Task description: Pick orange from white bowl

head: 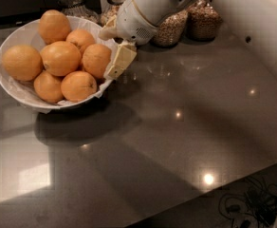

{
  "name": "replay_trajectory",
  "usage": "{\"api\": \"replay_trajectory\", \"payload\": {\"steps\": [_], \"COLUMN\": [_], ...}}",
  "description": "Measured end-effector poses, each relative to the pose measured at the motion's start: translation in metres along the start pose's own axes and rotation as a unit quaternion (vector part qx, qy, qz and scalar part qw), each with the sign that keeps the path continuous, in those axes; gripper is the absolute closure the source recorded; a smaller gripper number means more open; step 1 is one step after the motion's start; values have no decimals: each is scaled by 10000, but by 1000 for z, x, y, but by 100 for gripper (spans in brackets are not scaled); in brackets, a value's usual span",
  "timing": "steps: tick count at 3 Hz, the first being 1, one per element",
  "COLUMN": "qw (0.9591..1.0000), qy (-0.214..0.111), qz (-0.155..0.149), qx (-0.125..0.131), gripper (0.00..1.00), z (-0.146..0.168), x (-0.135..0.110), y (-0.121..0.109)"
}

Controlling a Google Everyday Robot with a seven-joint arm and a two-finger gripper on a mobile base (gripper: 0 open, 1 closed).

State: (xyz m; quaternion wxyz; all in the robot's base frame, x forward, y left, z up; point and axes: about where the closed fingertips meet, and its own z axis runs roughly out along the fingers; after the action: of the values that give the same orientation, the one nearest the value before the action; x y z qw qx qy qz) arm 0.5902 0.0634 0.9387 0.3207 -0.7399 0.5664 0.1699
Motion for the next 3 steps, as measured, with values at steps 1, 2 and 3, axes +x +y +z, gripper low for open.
{"api": "replay_trajectory", "payload": {"steps": [1,2,3], "qw": [9999,9998,9996], "qy": [6,-13,-53], "qz": [23,9,17], "qx": [-112,-193,-263], "gripper": [26,26,29], "z": [13,24,31], "x": [2,1,-1], "y": [-3,-7,-10]}}
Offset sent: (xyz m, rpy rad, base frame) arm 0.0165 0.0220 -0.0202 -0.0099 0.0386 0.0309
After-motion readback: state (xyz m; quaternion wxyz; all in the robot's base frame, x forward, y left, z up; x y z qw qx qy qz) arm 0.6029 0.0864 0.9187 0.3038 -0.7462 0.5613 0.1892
